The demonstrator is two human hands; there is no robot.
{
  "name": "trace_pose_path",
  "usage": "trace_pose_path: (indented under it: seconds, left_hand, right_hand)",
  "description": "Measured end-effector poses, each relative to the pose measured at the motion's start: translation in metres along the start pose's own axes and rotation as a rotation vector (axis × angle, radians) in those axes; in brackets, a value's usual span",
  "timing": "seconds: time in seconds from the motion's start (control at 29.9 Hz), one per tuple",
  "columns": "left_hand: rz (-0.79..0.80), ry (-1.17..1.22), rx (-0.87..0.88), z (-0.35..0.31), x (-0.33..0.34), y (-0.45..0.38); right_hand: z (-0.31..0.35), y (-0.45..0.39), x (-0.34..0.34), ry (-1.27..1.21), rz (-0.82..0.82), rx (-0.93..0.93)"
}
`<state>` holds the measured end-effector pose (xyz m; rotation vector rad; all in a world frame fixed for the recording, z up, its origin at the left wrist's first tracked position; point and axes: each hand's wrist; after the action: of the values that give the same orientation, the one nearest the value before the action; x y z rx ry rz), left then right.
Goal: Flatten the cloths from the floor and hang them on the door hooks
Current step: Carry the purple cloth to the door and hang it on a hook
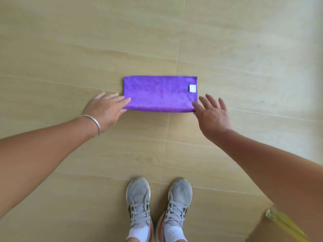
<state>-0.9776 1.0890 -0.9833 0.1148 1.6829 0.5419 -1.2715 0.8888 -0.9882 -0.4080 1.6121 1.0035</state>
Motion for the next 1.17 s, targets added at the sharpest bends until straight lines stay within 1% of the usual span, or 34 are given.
trace_pose_path:
  seconds: [0.07, 0.17, 0.23, 0.33, 0.4, 0.54, 0.6, 0.7, 0.84, 0.94, 1.04, 1.17]
  left_hand:
    - [0.020, -0.028, -0.024, 0.006, -0.055, 0.009]
    - [0.099, -0.117, -0.054, 0.013, -0.145, 0.023]
    - [0.127, -0.164, -0.016, 0.015, -0.216, 0.040]
    - [0.110, -0.198, 0.017, 0.022, -0.330, 0.069]
    - [0.057, -0.208, 0.041, 0.025, -0.408, 0.094]
    - [-0.118, -0.170, 0.059, 0.024, -0.550, 0.148]
    - [-0.216, -0.178, 0.071, 0.021, -0.611, 0.175]
    - [-0.286, -0.186, 0.074, 0.014, -0.696, 0.208]
    - [-0.379, -0.224, 0.049, 0.001, -0.798, 0.243]
    - [-0.495, -0.224, 0.036, -0.012, -0.868, 0.270]
    - [-0.576, -0.233, 0.014, -0.023, -0.927, 0.293]
    - [-0.699, -0.250, 0.007, -0.038, -0.989, 0.321]
  right_hand:
    - [0.003, 0.008, -0.054, 0.017, 0.002, -0.012]
    - [0.005, 0.020, -0.143, 0.050, 0.020, -0.021]
    - [0.004, 0.035, -0.215, 0.080, 0.014, -0.044]
    - [0.000, 0.061, -0.329, 0.129, -0.047, -0.078]
    - [-0.005, 0.084, -0.410, 0.154, -0.089, -0.103]
    - [-0.008, 0.128, -0.556, 0.149, -0.194, -0.118]
    - [-0.008, 0.150, -0.620, 0.164, -0.259, -0.104]
    - [-0.011, 0.175, -0.706, 0.173, -0.357, -0.089]
    - [-0.013, 0.208, -0.804, 0.208, -0.487, -0.042]
    - [-0.018, 0.235, -0.871, 0.232, -0.579, -0.008]
    - [-0.024, 0.261, -0.931, 0.243, -0.632, 0.004]
    - [-0.027, 0.294, -0.993, 0.271, -0.707, 0.031]
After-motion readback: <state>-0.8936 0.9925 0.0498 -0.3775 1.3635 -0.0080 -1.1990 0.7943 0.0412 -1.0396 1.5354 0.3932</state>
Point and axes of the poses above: each hand's wrist, its own y-axis away from the middle knuckle, its own x-axis out of the palm, z = x × y, and after that the axes turned 3 degrees about z, right-handed
